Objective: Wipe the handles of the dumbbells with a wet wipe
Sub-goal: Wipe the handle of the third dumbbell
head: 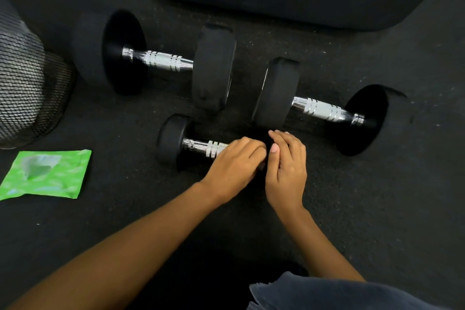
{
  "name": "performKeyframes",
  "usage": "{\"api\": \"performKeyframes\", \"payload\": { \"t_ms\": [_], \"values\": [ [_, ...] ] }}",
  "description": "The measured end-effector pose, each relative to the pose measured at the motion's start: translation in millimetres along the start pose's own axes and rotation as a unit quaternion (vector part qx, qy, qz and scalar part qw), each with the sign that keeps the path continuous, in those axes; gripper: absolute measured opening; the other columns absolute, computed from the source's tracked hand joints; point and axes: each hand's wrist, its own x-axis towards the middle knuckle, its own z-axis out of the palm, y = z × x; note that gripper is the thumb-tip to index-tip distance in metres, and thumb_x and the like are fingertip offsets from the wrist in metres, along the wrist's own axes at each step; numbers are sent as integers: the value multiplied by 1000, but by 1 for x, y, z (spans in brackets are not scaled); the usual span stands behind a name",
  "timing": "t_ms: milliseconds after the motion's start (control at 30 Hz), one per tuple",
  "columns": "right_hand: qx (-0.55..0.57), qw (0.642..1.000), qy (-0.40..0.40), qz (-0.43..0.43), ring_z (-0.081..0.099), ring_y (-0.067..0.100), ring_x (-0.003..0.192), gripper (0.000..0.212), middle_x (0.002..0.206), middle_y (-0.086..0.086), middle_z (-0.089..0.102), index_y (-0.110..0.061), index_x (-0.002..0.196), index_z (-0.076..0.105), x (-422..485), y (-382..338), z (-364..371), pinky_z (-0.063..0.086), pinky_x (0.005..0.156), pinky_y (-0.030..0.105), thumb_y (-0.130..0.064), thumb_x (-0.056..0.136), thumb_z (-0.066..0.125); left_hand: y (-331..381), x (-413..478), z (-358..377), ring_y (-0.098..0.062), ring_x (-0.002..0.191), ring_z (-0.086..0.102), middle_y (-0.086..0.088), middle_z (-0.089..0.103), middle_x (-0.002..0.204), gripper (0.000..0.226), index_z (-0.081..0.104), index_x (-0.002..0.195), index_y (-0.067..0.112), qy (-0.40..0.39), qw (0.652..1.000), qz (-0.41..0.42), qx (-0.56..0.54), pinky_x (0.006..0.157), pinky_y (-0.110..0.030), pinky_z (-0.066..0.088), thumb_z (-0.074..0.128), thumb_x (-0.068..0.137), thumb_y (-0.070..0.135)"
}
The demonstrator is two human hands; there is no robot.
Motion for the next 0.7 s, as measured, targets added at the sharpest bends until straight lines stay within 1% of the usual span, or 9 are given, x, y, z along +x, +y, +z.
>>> {"api": "performKeyframes", "payload": {
  "t_ms": [100, 200, 267, 367, 433, 633, 700],
  "values": [
    [-3, 1000, -8, -9, 44, 15, 120, 37, 120, 6, 59, -7, 120, 59, 1, 0, -2, 39, 100, 33, -22, 97, 34, -7, -2, -2, -22, 84, 56, -6, 63, 96, 18, 61, 88, 7, 5, 1000, 15, 5, 76, -29, 37, 66, 71, 6],
    [-4, 1000, -9, -10, 44, 15, 119, 37, 120, 6, 58, -8, 120, 59, 1, 0, -2, 39, 99, 34, -23, 98, 33, -18, -8, -7, -21, 86, 58, -4, 63, 96, 11, 62, 87, 9, 2, 999, 37, 18, 77, -30, 39, 59, 78, 13],
    [-1, 1000, -4, -6, 44, 15, 119, 37, 119, 6, 59, -8, 120, 59, 0, 0, -2, 40, 99, 34, -23, 98, 33, -17, -7, -7, -21, 83, 58, -5, 63, 94, 10, 61, 85, 8, 7, 999, 25, 30, 77, -30, 39, 56, 78, 15],
    [1, 1000, 1, -4, 44, 14, 119, 37, 120, 6, 59, -8, 120, 59, 1, 0, 0, 39, 100, 34, -23, 97, 34, -2, 2, 1, -24, 76, 56, -7, 62, 87, 13, 60, 85, 7, 10, 999, -3, 45, 76, -32, 35, 62, 72, 7],
    [0, 1000, 0, -6, 44, 14, 119, 37, 120, 6, 59, -7, 120, 59, 1, 1, 0, 39, 100, 33, -22, 97, 35, 2, 5, 4, -24, 76, 56, -7, 62, 87, 15, 61, 87, 6, 7, 998, -6, 59, 78, -33, 33, 59, 73, 7],
    [-2, 1000, -1, -15, 46, 16, 118, 36, 119, 7, 59, -7, 120, 59, 1, 1, -1, 40, 99, 36, -21, 97, 35, -23, -7, -13, -20, 80, 55, -4, 62, 91, 9, 61, 84, 10, -2, 997, 60, 52, 79, -29, 39, 53, 80, 11],
    [-1, 1000, 3, -11, 46, 16, 118, 36, 119, 7, 59, -8, 119, 59, 1, 1, 0, 40, 99, 36, -21, 97, 35, -26, -9, -15, -20, 81, 56, -4, 62, 92, 9, 61, 83, 11, -7, 997, 60, 53, 80, -28, 39, 53, 80, 11]
  ]
}}
